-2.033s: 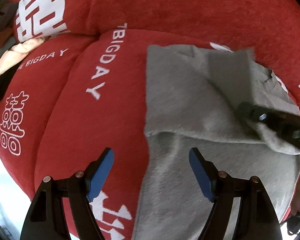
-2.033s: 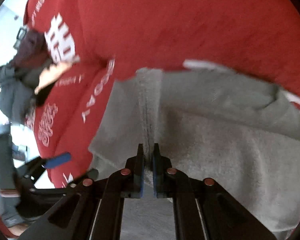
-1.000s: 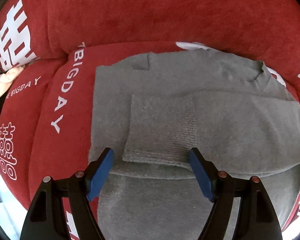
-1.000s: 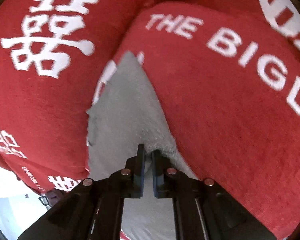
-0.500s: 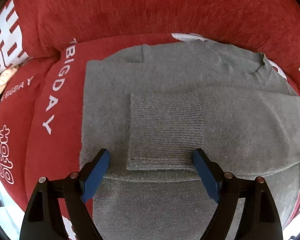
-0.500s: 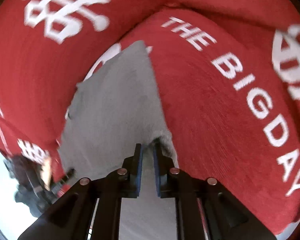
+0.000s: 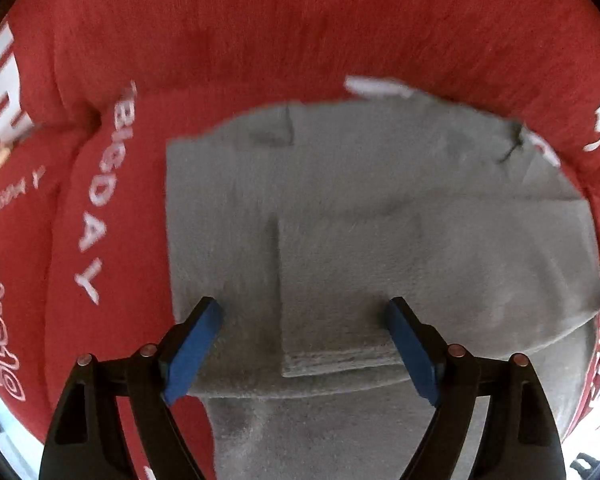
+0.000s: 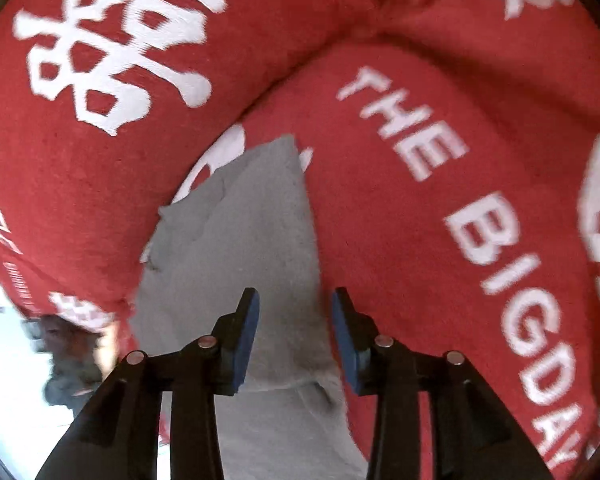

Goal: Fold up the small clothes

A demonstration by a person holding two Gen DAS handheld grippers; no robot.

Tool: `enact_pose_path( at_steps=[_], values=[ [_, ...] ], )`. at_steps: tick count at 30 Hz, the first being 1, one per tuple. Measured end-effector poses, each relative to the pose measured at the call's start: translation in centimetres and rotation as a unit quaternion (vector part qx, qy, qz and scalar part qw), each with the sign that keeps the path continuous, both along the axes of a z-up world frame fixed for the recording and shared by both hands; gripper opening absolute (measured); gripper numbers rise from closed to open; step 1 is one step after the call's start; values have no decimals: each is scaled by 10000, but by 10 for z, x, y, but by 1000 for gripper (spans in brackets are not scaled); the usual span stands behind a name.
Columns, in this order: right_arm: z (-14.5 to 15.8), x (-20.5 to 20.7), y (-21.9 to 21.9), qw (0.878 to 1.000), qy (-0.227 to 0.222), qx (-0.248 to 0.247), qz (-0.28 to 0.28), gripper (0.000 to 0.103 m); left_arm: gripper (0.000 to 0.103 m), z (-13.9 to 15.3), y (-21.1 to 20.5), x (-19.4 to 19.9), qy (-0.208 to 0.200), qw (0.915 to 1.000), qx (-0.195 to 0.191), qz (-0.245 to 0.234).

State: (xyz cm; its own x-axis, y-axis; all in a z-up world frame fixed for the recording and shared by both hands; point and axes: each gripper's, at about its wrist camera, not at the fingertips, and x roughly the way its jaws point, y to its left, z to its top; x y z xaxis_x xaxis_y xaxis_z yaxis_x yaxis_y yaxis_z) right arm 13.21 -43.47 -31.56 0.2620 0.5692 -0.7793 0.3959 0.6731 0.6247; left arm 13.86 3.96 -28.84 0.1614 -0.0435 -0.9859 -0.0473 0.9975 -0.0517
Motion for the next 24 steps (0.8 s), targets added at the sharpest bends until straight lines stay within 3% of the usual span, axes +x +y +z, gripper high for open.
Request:
enact_pose_path(
  at_steps=[2, 4, 5, 9, 16, 18, 20, 24],
  values=[
    [-9, 2, 0, 9998, 78, 169, 62, 40, 86, 0, 3, -2, -91, 9999, -52, 63],
    [-6, 4, 0, 9996, 125, 150, 201, 15, 86, 0, 2, -2, -73, 10000, -20, 37],
    [-4, 4, 0, 9993, 128, 168, 320, 8, 86, 0, 2, -1, -72, 10000, -3, 13],
    [3, 7, 0, 9959, 68, -494, 760, 7, 86, -1, -2, 0, -95, 9999, 57, -4],
    [8, -2, -2, 9970, 173, -529, 540, 8, 86, 6, -12, -9, -122, 9997, 180, 93],
    [16, -11, -6, 9985, 228, -359, 358, 9, 86, 10, -16, -11, -161, 9996, 203, 113],
    [24, -26, -10, 9998, 140, 119, 69, 9, 86, 12, -19, -13, -166, 9996, 206, 87],
    [18, -41, 1, 9970, 314, 702, -111, 9, 86, 6, -24, -14, -114, 9996, 251, 79]
  ],
)
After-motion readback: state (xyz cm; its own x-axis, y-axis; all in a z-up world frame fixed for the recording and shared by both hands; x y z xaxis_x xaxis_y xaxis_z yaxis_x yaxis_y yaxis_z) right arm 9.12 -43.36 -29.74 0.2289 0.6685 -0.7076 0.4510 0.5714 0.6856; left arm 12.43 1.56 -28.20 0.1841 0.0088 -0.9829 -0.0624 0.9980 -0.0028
